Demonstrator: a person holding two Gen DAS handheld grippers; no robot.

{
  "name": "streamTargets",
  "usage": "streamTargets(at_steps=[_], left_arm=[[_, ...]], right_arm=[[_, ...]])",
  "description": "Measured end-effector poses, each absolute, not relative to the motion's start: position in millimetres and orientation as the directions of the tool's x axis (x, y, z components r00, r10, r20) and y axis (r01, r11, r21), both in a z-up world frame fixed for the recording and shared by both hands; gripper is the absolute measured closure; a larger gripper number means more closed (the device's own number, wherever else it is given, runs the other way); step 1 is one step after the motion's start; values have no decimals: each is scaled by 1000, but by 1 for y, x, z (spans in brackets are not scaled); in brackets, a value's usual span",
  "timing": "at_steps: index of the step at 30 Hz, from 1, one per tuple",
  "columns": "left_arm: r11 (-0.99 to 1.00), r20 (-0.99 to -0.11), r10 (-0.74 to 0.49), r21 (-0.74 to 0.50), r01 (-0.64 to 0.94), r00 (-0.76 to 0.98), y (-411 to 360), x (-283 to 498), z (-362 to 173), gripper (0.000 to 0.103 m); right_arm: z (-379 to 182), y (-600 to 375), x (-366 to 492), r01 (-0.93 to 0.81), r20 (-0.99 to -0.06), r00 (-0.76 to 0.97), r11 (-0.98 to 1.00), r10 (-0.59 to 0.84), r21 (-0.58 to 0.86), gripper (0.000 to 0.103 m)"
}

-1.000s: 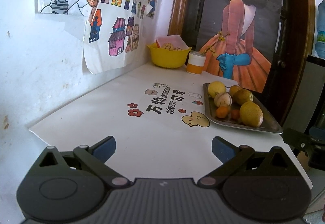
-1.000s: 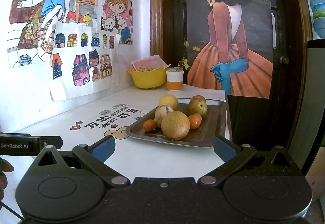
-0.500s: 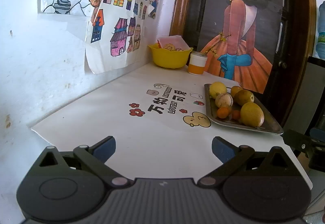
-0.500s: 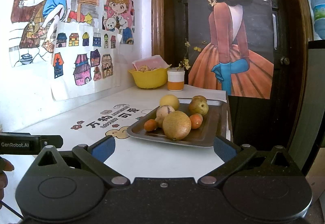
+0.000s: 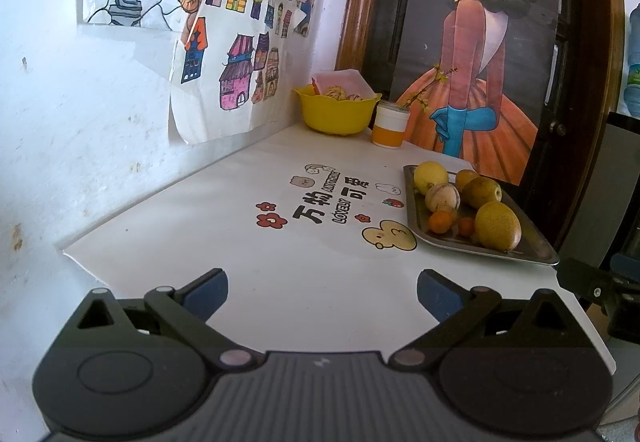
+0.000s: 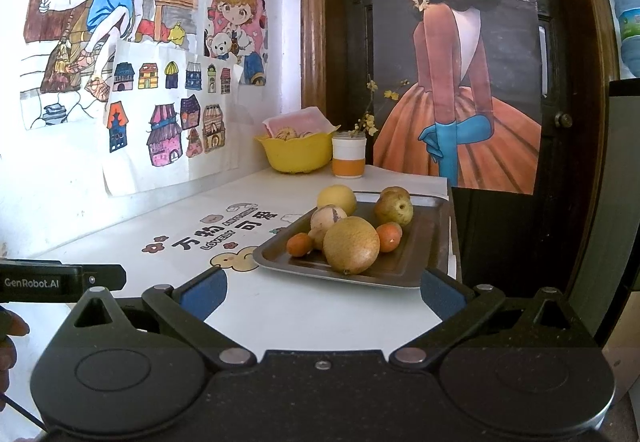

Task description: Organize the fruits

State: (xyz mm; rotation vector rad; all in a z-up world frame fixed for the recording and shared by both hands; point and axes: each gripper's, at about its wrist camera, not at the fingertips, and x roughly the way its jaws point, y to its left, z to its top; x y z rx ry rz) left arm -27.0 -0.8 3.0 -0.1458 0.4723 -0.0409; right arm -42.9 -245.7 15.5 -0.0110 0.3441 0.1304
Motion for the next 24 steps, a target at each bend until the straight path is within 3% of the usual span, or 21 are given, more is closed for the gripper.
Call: streamTargets(at_steps=[24], left_arm=[[989, -451, -73, -151, 5, 889, 0, -27, 2, 1]], right_arm=[[13, -243, -45, -141, -346, 928, 990, 135, 9, 1]])
